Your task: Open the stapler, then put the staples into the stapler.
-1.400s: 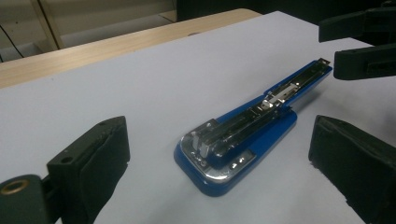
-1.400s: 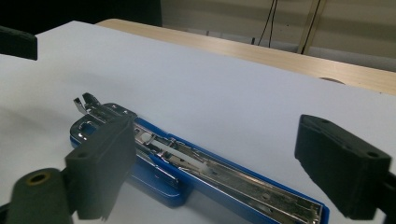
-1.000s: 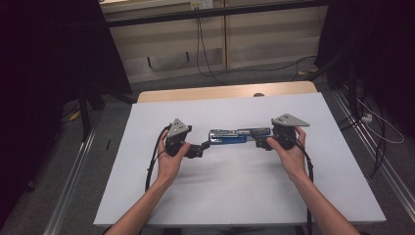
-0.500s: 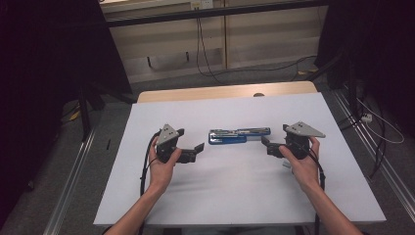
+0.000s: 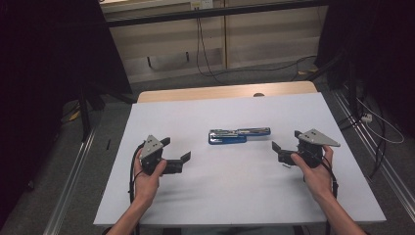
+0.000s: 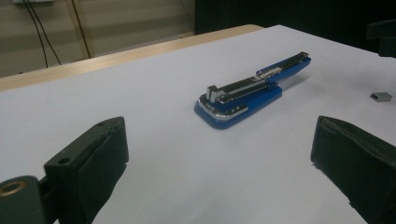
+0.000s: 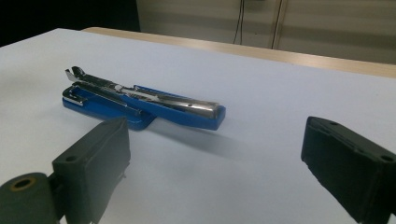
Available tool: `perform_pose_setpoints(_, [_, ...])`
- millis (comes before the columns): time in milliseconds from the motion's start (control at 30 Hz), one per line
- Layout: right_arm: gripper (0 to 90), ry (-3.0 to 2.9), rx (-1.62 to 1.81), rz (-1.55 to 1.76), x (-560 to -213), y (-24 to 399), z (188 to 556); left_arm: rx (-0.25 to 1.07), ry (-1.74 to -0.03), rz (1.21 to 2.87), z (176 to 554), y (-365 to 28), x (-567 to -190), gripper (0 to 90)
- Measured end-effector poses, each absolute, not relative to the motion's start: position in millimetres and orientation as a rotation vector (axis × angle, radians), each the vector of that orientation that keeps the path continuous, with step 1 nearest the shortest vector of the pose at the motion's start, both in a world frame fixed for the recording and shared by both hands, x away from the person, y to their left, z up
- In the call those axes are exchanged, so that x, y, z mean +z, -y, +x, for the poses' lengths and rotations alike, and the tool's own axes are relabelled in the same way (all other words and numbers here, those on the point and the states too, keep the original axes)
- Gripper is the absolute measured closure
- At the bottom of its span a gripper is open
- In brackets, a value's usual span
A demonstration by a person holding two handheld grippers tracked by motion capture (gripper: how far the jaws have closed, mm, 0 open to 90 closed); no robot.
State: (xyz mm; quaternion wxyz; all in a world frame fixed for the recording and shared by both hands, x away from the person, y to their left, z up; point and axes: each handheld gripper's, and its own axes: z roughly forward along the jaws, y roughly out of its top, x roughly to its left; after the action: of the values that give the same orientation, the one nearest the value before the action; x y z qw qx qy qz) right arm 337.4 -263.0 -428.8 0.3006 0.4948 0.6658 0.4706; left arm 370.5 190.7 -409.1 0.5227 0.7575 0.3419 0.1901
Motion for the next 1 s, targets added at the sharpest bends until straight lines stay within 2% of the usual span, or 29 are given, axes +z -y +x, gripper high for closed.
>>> perform_pose_setpoints(167, [8.3, -1.748, 1.256, 1.303, -433, 267, 327, 0.515, -0.821, 1.819, 358, -205, -409, 4.5])
perform_pose_setpoints(433, [9.0, -1.725, 1.260, 1.312, -432, 272, 320, 0.475, -0.851, 1.814, 345, -219, -415, 4.4])
perform_pose_setpoints(1000, [7.4, -1.900, 1.269, 1.301, -424, 268, 328, 0.462, -0.853, 1.794, 339, -218, -414, 4.4])
